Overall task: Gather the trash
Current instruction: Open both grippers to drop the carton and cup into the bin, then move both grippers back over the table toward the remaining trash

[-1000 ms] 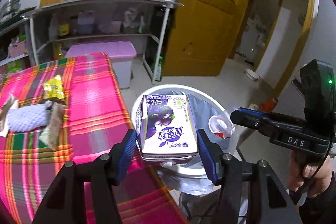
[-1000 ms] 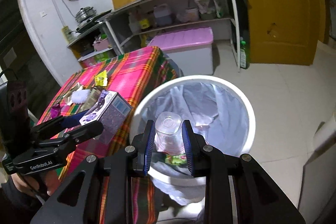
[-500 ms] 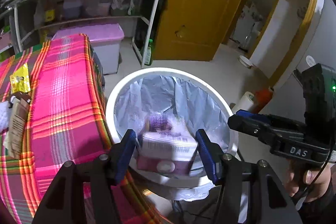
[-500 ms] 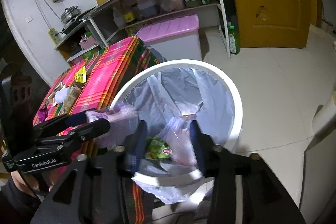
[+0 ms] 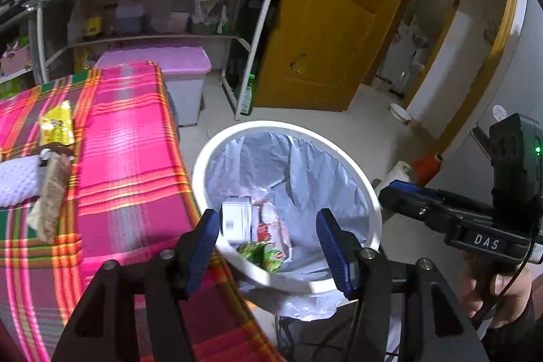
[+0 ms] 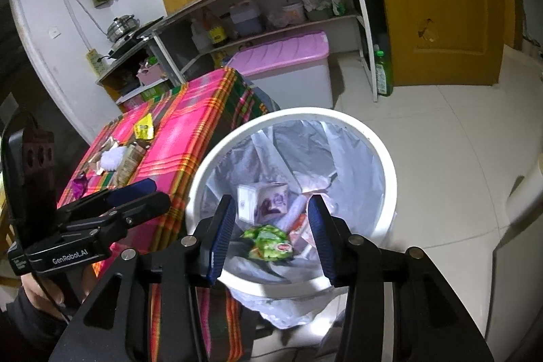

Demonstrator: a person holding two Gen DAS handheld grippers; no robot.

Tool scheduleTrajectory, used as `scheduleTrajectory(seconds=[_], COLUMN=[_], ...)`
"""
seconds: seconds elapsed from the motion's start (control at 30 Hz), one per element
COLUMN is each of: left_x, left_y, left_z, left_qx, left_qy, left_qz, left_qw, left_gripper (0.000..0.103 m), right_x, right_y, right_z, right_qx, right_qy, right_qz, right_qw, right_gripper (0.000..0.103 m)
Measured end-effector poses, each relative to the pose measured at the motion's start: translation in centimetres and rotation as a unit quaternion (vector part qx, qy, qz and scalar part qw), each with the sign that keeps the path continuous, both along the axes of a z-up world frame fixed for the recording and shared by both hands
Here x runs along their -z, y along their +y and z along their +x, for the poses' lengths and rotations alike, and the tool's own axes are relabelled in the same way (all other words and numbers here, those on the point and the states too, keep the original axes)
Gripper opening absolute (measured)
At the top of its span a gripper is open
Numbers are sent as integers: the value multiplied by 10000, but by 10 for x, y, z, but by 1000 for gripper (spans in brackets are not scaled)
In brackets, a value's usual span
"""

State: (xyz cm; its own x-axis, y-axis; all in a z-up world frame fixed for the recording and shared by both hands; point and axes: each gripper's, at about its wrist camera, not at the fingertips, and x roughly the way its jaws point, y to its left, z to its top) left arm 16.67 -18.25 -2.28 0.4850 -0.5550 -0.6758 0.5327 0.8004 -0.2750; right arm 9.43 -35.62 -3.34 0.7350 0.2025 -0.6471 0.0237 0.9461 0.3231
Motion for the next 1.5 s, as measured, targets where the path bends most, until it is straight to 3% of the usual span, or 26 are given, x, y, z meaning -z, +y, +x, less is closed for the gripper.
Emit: scheduleTrajectory(seconds=[0.57,1.0,1.5], left_x=[-33,-38,-42], left_y=[75,129,210], left_z=[-51,-72,-72], left_qx=[-717,-1276,-2255], left_qy=[-558,-699,-800], left_qz=[-13,49,174], left_qw=[9959,9894,9708], left_gripper=[59,59,59], right_x=[-35,-37,-38], right_y=[69,119,166], right_z=[-16,-2,35], right_qx=[-734,-1407,-1804], right_qy=[-479,-475,-321], right_qz=[-251,-395,-413], right_qw=[9958,9881,9822], right_gripper=[46,46,46])
